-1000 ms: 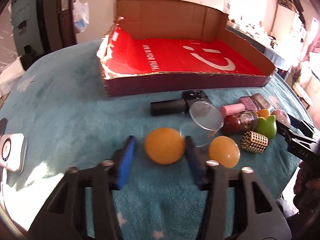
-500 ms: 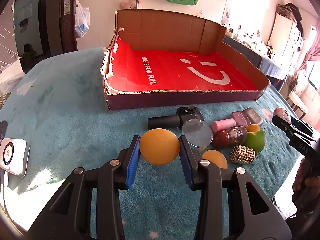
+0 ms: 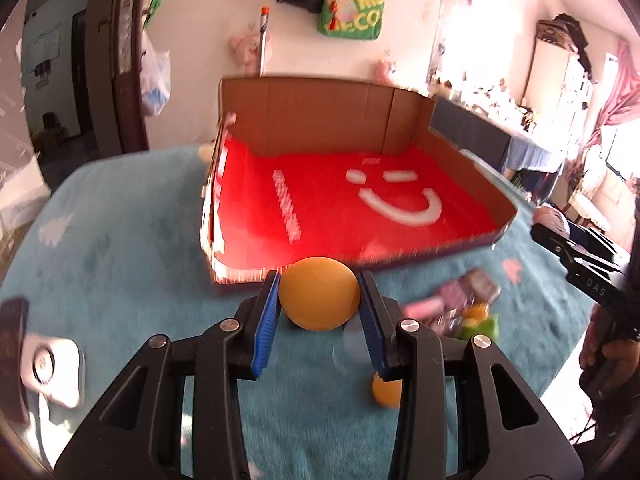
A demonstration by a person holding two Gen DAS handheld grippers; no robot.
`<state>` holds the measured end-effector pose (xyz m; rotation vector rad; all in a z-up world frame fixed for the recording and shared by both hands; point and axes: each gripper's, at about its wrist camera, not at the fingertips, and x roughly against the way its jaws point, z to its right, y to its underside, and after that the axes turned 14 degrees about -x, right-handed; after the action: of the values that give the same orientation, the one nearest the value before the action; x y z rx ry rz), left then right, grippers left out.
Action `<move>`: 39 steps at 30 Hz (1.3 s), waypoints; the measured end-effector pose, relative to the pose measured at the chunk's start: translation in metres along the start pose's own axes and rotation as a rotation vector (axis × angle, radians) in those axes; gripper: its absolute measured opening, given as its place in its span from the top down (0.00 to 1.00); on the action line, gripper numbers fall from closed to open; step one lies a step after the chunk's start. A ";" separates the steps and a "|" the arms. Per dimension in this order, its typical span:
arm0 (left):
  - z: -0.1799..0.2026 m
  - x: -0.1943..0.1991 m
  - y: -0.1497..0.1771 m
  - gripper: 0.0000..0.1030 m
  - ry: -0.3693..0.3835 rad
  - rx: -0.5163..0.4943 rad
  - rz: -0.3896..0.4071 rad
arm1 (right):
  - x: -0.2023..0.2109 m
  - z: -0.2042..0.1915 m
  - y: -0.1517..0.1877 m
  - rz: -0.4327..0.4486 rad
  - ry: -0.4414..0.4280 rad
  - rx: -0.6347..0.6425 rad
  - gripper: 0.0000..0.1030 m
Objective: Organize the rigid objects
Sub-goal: 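Carry the orange soap and pink device into the red-lined box with both tools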
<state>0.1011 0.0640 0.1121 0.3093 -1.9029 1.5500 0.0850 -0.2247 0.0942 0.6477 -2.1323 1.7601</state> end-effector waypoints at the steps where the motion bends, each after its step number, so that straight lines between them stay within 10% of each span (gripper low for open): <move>1: -0.002 -0.001 -0.010 0.65 0.008 -0.008 0.010 | -0.001 -0.002 -0.006 0.008 -0.006 0.011 0.44; 12: -0.017 -0.070 -0.065 0.65 0.054 -0.066 -0.121 | -0.091 -0.026 -0.070 -0.152 -0.065 0.089 0.44; 39: -0.025 -0.155 -0.044 0.65 0.049 -0.067 -0.333 | -0.184 -0.034 -0.048 -0.466 -0.024 0.135 0.44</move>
<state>0.2509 0.0419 0.0530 0.5245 -1.7571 1.2592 0.2652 -0.1711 0.0496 1.1019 -1.7010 1.6415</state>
